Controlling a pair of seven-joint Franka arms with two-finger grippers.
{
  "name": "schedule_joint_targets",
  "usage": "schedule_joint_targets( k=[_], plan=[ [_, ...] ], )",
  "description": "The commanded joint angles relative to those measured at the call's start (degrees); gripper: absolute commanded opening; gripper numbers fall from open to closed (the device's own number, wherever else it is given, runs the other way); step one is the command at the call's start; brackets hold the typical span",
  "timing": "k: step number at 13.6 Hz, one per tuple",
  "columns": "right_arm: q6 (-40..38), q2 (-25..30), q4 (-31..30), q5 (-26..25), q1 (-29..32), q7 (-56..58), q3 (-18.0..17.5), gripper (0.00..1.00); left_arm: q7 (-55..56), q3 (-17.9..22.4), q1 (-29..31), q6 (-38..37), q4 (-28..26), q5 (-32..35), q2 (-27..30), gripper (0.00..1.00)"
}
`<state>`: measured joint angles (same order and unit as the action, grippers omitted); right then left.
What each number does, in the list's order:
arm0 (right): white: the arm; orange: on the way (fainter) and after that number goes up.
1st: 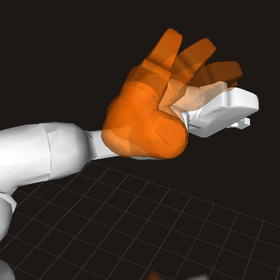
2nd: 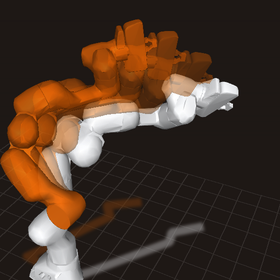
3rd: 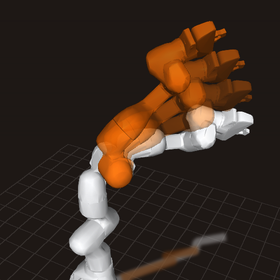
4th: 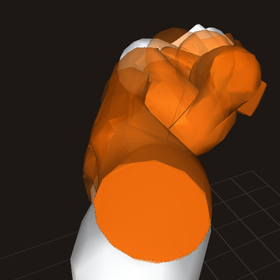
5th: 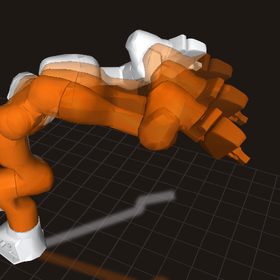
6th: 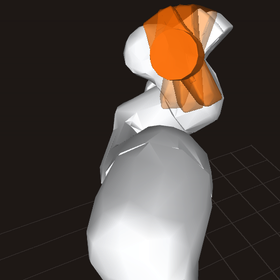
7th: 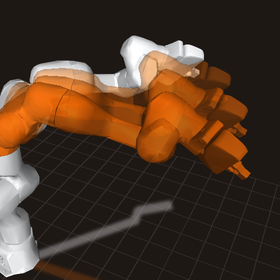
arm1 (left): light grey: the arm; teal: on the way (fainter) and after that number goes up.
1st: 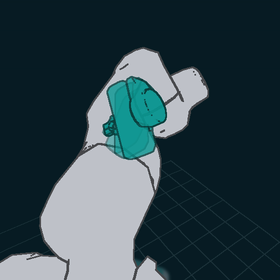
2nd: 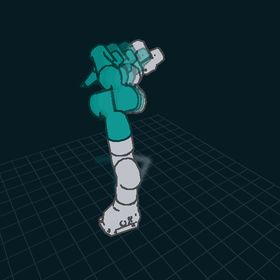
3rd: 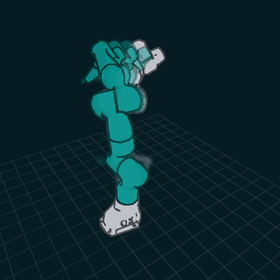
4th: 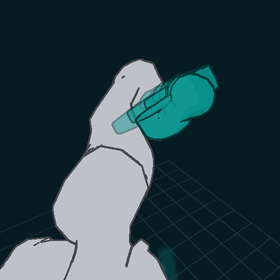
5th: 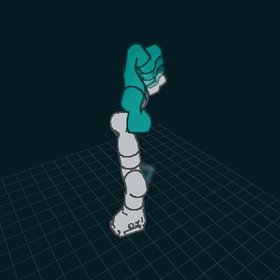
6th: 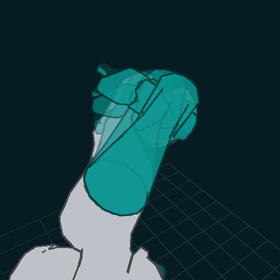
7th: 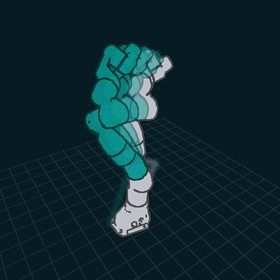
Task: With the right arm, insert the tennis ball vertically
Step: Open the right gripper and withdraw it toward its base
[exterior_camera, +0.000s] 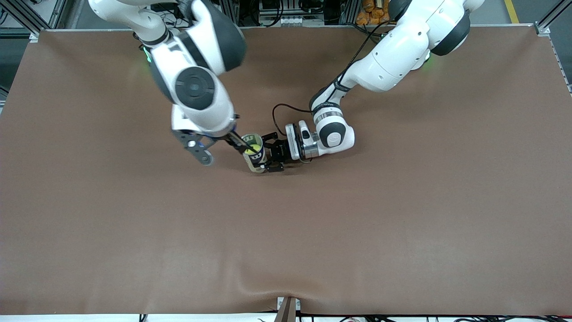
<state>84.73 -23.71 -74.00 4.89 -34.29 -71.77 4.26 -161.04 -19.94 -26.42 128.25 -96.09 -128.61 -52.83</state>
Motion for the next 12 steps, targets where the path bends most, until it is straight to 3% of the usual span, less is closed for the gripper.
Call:
schedule_joint_targets(
  k=[1, 2, 5, 8, 12],
  plan=[
    [-6.84, 7.34, 0.61, -0.23, 5.61, 11.08, -0.75, 1.00, -16.15, -0.80, 0.22, 1.47, -1.73, -3.84, -1.48, 0.76],
    [-8.95, 9.89, 0.61, -0.31, 7.38, 16.52, -0.75, 1.00, -16.06, -0.80, 0.31, 1.47, -1.74, -3.84, -1.48, 0.81],
    [-16.43, 16.57, 0.61, -1.27, 12.39, 29.90, -0.48, 1.00, -16.06, -0.80, 0.66, 1.47, -2.43, -3.76, -1.31, 0.83],
    [-21.35, 21.76, 0.61, -6.98, 14.16, 42.73, 0.04, 1.00, -16.06, -0.80, 0.75, 1.47, -2.61, -3.76, -1.22, 0.83],
    [-20.76, 28.89, -2.54, -6.30, 18.89, 60.91, 4.60, 1.00, -15.98, -0.80, 1.19, 1.47, -3.75, -3.67, -0.60, 0.85]
  ],
)
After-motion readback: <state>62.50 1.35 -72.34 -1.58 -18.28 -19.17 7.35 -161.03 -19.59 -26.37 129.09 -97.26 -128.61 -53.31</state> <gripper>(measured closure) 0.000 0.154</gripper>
